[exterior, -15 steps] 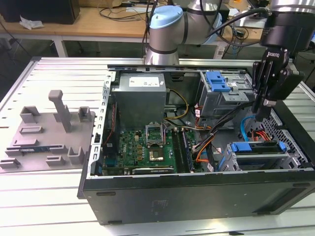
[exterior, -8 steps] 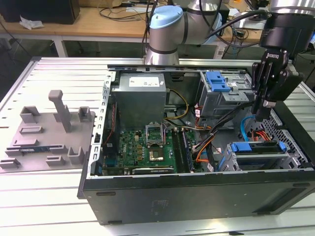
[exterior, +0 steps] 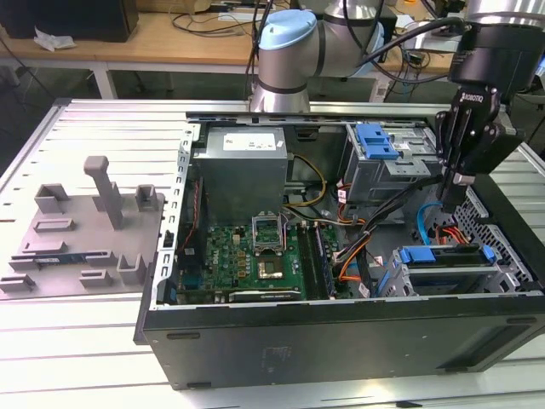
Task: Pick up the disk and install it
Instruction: 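Insert the second disk wire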
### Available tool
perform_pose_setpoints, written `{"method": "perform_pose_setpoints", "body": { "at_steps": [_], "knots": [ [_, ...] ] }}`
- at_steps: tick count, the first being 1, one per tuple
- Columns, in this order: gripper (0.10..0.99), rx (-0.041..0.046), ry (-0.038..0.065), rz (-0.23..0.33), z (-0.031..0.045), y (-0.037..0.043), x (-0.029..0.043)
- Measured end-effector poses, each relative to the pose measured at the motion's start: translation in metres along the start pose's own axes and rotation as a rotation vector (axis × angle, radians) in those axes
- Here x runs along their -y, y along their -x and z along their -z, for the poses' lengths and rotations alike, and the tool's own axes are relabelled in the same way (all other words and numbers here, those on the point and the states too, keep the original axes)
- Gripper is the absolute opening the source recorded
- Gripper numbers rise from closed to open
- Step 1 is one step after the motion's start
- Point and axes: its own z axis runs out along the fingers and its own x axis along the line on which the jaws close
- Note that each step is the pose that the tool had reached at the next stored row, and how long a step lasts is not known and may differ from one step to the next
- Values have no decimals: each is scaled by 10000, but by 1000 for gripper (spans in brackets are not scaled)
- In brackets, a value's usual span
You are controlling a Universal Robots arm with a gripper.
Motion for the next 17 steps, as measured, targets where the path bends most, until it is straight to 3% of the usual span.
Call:
{"method": "perform_pose_setpoints", "body": {
  "at_steps": [4, 6, 10, 12, 16, 17],
  "knots": [
    [161, 48, -22, -10, -42, -85, -43],
    [161, 148, -19, -5, -78, -162, -42],
    [161, 630, 3, 21, -142, -300, -22],
    [161, 809, 11, 32, -166, -353, -13],
    [161, 1072, 32, 50, -234, -497, 8],
    [161, 1193, 23, 50, -240, -510, 9]
  ]
}}
